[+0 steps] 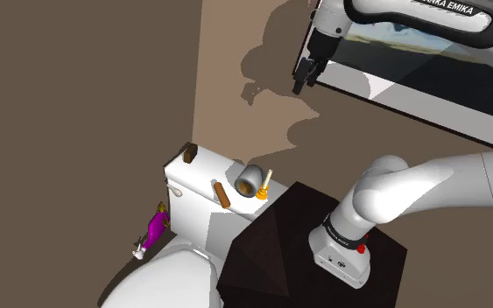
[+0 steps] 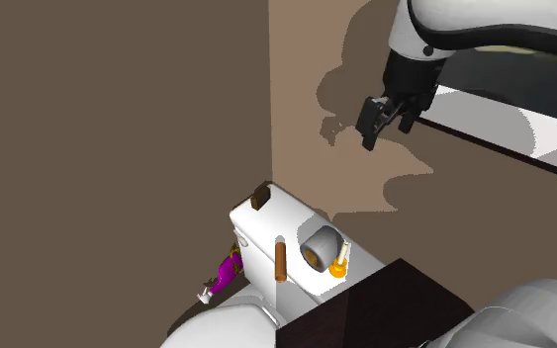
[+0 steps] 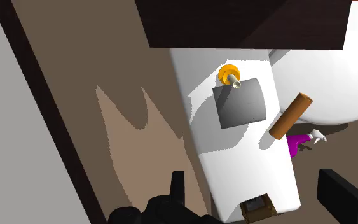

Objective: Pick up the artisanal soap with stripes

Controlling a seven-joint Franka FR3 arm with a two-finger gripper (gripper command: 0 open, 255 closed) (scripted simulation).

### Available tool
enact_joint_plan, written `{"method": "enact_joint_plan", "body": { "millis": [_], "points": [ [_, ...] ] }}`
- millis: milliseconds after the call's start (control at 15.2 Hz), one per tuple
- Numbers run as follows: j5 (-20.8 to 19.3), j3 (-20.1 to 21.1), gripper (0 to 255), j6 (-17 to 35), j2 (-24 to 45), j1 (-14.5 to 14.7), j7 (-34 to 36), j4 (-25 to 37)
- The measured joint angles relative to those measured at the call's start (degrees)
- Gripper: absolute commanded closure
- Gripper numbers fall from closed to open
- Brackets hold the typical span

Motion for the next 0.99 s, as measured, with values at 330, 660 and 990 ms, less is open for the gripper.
{"method": "enact_joint_plan", "body": {
  "millis": [330,660,990],
  "points": [
    [1.59,2.61,0,4.25,2.14,-0.61,6.19,-2.77],
    [3.90,7.00,0,11.91,8.74,-1.51,16.60,-4.78],
    [5.26,11.30,0,19.50,17.19,-2.49,27.28,-4.79]
  ]
}}
